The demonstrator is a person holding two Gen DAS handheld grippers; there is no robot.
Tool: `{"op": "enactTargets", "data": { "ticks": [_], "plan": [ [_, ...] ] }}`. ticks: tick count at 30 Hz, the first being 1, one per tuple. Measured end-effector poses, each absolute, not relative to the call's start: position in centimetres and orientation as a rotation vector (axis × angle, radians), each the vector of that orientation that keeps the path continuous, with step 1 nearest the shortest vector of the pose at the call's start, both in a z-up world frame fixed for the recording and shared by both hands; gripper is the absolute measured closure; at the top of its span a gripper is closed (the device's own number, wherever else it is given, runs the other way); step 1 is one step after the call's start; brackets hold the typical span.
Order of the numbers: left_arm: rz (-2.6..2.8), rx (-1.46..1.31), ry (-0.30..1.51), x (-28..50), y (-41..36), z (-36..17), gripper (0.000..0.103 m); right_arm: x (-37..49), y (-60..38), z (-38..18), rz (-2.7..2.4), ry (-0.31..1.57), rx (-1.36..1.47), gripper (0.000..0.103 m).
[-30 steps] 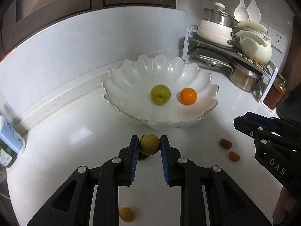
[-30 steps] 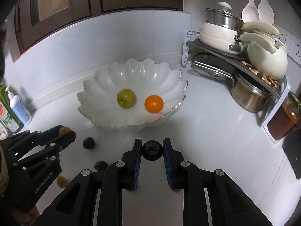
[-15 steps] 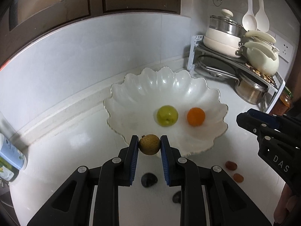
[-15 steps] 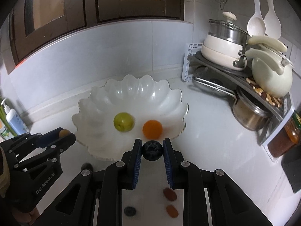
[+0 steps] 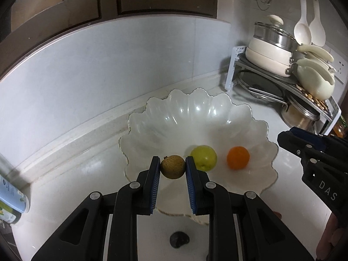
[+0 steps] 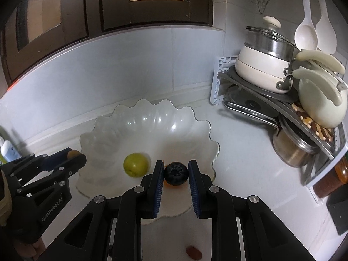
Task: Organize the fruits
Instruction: 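Carry the yellow fruit in the left tool while the right tool carries the blueberry to the bowl, then open the left tool dropping the yellow fruit while the right tool releases the blueberry into the bowl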
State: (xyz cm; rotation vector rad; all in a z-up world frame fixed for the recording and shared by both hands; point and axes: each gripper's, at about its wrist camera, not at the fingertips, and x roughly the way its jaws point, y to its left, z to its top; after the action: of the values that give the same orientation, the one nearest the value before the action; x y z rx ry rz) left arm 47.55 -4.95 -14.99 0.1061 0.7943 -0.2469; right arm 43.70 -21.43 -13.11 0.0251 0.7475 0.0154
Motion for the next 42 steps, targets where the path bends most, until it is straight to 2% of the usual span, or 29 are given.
{"op": "enactTargets", "data": {
  "ticks": [42],
  "plan": [
    [-0.238, 0.076, 0.853, 56.7, -4.9, -16.9, 0.079, 52.5, -23.7, -15.2, -0.06, 0.817, 0.054, 0.078]
  ]
}}
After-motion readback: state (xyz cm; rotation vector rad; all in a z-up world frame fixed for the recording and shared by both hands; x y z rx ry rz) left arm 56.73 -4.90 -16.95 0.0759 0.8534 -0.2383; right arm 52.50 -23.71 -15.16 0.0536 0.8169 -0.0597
